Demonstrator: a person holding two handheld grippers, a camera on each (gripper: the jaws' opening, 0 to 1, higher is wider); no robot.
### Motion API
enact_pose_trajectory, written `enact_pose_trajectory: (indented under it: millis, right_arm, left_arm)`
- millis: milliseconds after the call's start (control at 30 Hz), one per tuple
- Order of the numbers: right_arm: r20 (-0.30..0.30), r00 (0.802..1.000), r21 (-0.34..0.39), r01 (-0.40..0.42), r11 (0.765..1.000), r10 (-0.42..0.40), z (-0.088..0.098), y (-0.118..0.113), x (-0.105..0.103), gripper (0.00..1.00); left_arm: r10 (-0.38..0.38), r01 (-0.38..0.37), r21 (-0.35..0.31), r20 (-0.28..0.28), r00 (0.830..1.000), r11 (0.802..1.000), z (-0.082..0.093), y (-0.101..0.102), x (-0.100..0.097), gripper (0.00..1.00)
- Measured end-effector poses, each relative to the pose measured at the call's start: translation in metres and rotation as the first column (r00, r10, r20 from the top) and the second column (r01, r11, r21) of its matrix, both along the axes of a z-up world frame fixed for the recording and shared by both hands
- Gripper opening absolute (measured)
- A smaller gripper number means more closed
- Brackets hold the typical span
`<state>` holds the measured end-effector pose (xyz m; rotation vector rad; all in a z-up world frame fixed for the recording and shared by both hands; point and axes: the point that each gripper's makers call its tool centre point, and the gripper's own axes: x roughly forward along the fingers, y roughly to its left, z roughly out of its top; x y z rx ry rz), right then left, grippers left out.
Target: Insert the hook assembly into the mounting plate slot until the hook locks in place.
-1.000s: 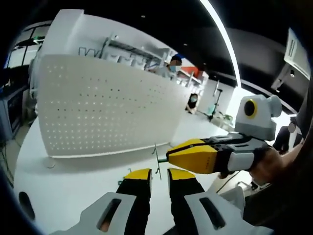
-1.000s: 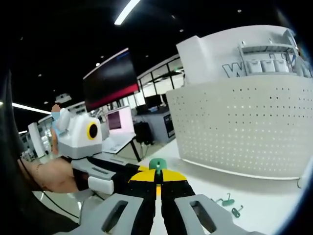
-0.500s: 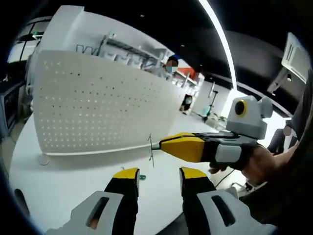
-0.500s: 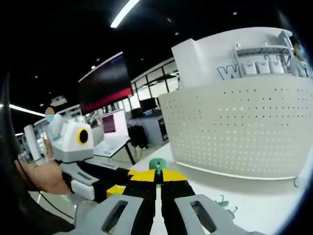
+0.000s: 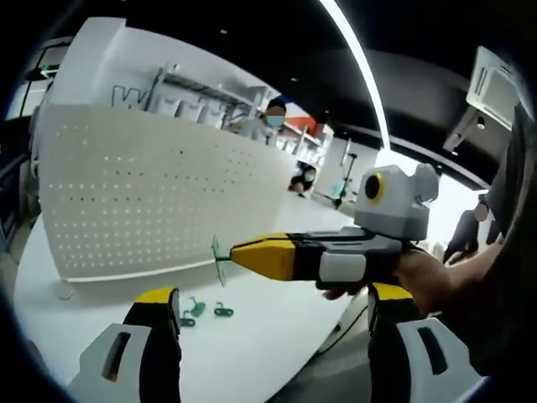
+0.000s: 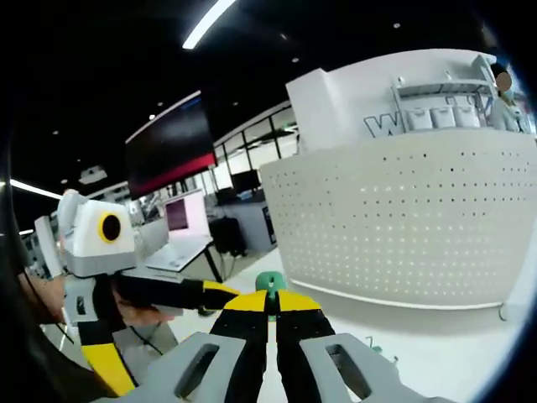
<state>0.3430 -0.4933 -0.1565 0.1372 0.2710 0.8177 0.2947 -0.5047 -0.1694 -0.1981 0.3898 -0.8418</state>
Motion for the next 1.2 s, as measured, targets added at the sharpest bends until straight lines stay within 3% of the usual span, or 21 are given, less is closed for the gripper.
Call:
enact_pose_trajectory:
  millis: [267, 567, 767, 967, 1200]
  right_arm:
    - [0.032, 0.999, 0.012, 0.035, 0.999, -0.036, 0.011, -0.01, 0.015, 0.0]
    - [0.071, 0.992, 0.007, 0.104, 0.995, -0.105, 0.019, -0.029, 0.043, 0.0]
    - [0.12, 0.976, 0.0, 0.182, 0.983, -0.18, 0.029, -0.05, 0.074, 0.0]
    - [0.171, 0.947, 0.017, 0.272, 0.962, -0.271, 0.043, -0.073, 0.107, 0.0]
    - [0.194, 0.927, 0.036, 0.32, 0.947, -0.321, 0.053, -0.086, 0.128, 0.0]
  left_arm:
    - [-0.052, 0.052, 0.006, 0.015, 0.999, 0.999, 0.004, -0.009, -0.008, 1.0]
    - [-0.027, 0.027, 0.012, 0.006, 1.0, 1.0, 0.001, -0.001, -0.005, 1.0]
    - [-0.015, 0.015, 0.024, -0.005, 1.0, 1.0, -0.004, 0.004, -0.003, 1.0]
    - [-0.008, 0.009, 0.048, -0.011, 1.0, 0.999, -0.009, 0.007, -0.001, 1.0]
    - [0.004, -0.003, 0.099, -0.013, 1.0, 0.995, -0.019, 0.014, 0.002, 1.0]
